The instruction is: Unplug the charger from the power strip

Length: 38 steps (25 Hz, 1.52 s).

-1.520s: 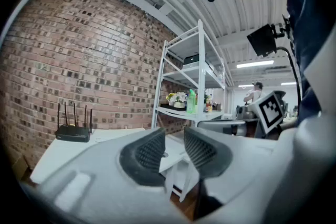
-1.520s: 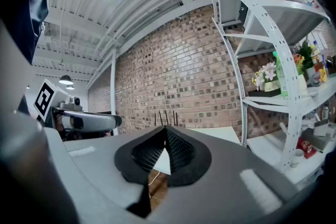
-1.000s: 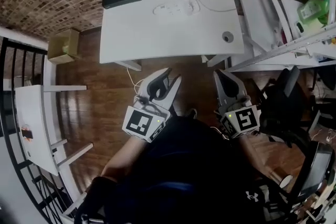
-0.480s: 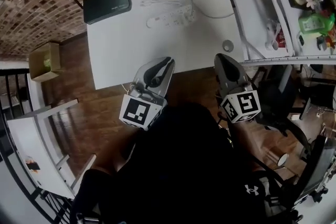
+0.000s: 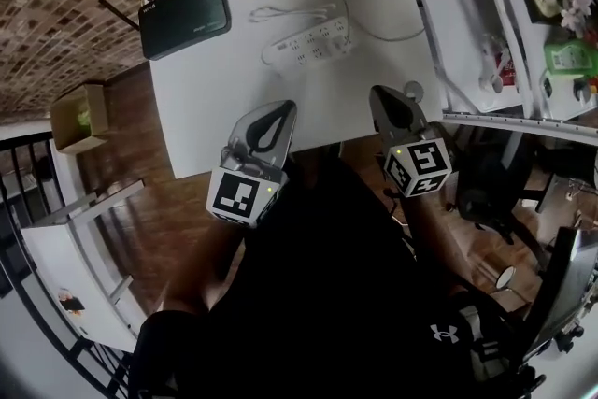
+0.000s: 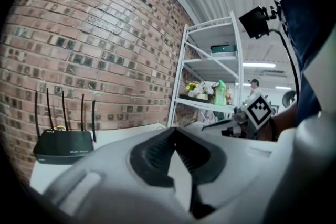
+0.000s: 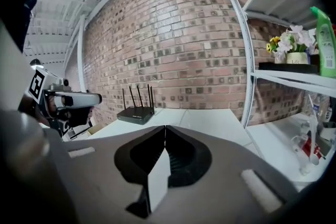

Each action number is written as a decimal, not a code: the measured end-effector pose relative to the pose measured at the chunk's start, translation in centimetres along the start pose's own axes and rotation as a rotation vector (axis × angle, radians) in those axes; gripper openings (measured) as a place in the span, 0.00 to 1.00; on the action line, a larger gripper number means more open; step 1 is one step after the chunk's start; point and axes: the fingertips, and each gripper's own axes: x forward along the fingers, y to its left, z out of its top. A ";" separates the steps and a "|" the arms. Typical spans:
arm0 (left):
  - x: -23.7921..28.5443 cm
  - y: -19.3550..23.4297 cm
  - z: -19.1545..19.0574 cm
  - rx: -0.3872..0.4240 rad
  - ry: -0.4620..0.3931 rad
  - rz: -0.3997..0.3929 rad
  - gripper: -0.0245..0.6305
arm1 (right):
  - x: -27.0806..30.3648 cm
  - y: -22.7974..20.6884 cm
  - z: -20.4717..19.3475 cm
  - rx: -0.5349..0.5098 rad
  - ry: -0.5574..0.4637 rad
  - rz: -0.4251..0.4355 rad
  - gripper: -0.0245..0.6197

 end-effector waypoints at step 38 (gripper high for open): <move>12.2 7.3 -16.4 0.245 0.552 0.062 0.39 | 16.3 -2.9 -9.9 -0.106 0.410 -0.018 0.42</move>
